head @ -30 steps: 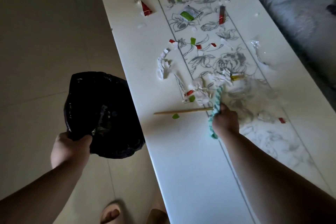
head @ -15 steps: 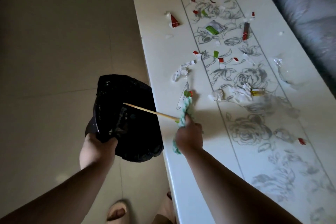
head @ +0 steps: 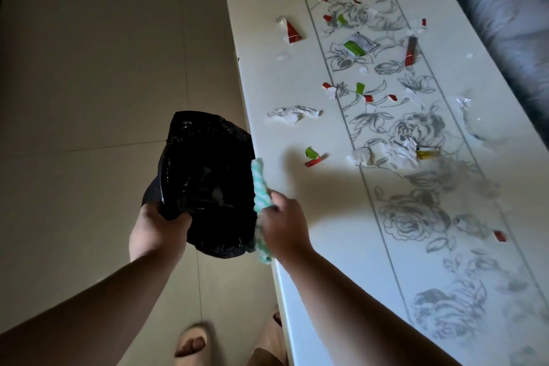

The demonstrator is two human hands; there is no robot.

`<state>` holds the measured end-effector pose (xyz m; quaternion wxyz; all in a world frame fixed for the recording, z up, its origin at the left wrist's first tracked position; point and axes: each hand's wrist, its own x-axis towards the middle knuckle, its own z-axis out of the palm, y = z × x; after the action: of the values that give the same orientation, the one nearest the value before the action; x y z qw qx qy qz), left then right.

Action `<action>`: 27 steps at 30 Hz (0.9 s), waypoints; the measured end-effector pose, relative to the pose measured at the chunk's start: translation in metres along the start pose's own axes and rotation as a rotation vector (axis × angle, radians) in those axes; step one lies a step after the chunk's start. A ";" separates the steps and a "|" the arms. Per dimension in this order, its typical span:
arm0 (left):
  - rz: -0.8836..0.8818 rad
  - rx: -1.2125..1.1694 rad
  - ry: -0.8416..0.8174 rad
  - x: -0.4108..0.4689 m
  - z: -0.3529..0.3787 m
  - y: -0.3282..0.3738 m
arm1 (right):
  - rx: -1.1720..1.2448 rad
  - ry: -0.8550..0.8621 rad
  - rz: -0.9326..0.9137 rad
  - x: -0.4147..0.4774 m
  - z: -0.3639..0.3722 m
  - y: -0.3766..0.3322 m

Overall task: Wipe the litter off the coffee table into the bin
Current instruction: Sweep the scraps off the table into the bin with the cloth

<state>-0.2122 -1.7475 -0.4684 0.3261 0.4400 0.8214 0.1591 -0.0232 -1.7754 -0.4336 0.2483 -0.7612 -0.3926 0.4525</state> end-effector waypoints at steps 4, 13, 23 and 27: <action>0.013 0.003 0.006 0.004 -0.001 0.006 | 0.222 0.188 0.164 -0.002 -0.055 0.032; 0.061 0.023 0.015 0.032 0.006 0.021 | -0.197 0.684 0.637 0.012 -0.155 0.129; 0.036 0.061 0.011 0.073 0.017 0.017 | -0.433 0.573 0.481 0.095 -0.147 0.088; 0.025 0.037 -0.004 0.078 0.017 0.016 | -0.541 0.544 0.425 0.108 -0.146 0.081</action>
<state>-0.2220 -1.6745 -0.5032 0.3176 0.4566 0.8179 0.1473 0.1665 -1.7359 -0.4789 0.0359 -0.9542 -0.2520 0.1574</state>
